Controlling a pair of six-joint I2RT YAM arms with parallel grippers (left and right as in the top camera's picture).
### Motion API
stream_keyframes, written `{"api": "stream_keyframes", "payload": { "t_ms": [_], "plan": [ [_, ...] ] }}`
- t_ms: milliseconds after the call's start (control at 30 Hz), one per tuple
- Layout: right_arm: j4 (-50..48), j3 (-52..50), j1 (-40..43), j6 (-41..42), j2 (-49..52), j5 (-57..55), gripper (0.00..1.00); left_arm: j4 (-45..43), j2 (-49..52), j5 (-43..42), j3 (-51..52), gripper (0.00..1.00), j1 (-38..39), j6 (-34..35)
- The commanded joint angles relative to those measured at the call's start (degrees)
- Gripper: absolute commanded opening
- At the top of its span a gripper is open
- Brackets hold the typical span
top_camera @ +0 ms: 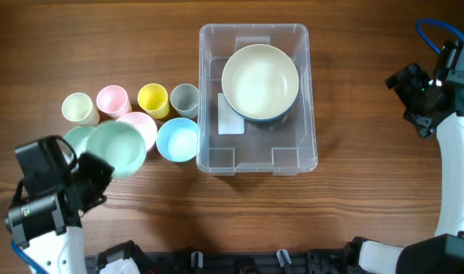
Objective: Pack container
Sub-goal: 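Carry the green bowl with the left gripper into the container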
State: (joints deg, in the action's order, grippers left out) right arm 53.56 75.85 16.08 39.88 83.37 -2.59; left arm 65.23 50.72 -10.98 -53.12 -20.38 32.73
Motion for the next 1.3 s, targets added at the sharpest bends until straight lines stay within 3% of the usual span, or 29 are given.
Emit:
{"api": "stream_keyframes", "payload": {
  "t_ms": [0,267,567,933,1100,1267],
  "plan": [
    [-0.15,0.63,0.13,0.79,0.44,0.07,1.0,-4.5,3.63,-1.2,-8.66,0.04,9.16,-8.87],
    [-0.15,0.63,0.13,0.81,0.44,0.07,1.0,-9.18,24.06,-1.18,-22.49,0.04,35.45,-11.8],
    [-0.15,0.63,0.13,0.79,0.44,0.07,0.99,-19.87,42.18,-0.98,-23.12,0.04,56.22,-12.17],
    [-0.15,0.63,0.13,0.79,0.44,0.07,0.99,-22.67,51.84,1.81,-23.12,0.04,61.86,-11.08],
    [-0.17,0.63,0.13,0.79,0.44,0.07,1.0,-24.17,51.98,1.84,-23.12,0.17,64.81,-11.08],
    [-0.17,0.63,0.13,0.79,0.44,0.07,1.0,-25.9,52.26,1.88,-23.12,0.21,66.18,-11.04]
  ]
}}
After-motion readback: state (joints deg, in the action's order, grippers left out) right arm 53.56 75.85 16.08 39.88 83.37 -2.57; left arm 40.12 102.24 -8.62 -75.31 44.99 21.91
